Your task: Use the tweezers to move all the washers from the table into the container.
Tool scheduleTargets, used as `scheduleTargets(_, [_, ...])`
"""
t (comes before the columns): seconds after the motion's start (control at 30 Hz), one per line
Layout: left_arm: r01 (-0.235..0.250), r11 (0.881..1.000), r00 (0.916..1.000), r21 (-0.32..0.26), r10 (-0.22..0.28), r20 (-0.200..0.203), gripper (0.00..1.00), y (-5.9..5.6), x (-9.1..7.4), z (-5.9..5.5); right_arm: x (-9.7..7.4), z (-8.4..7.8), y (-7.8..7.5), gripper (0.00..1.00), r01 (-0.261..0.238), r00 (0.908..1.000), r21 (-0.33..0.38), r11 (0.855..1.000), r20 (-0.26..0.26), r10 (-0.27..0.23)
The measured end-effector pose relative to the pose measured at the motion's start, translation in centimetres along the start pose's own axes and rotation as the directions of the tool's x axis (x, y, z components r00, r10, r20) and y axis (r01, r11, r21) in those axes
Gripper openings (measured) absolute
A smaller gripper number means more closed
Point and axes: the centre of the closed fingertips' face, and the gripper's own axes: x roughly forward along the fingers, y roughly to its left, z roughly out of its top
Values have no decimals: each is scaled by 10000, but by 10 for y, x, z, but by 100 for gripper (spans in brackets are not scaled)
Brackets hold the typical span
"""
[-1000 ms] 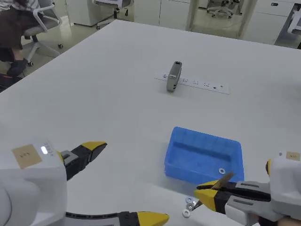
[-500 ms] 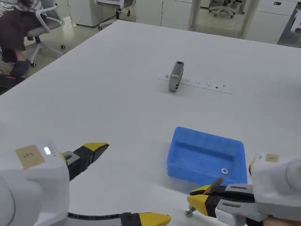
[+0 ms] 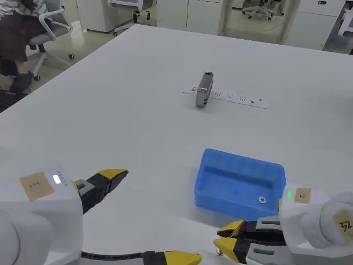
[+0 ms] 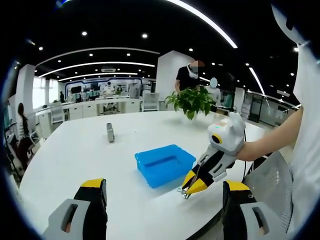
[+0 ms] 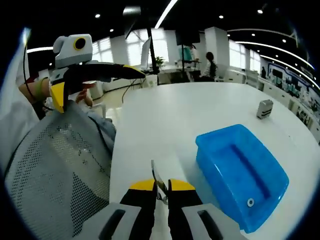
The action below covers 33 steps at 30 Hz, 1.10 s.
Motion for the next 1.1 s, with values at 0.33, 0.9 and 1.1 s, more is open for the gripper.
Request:
scheduleTargets(0.33, [-42,10000,10000,-23,42,-35,99,1,-1,-2,6,-2,2,4,495,9986,-991,9938,-117,-510])
scheduleTargets(0.9, [31,9999,10000,-130,-31,22,99,-1,-1,-1,2,-4,-8,3,1517,9871,382,9877,463,-1534])
scheduleTargets(1.1, [-11,9999,10000,-152,10,-39,99,0,-3,-2,-5,-3,-3,3,1340,9782,2652,9548,1186,-1702])
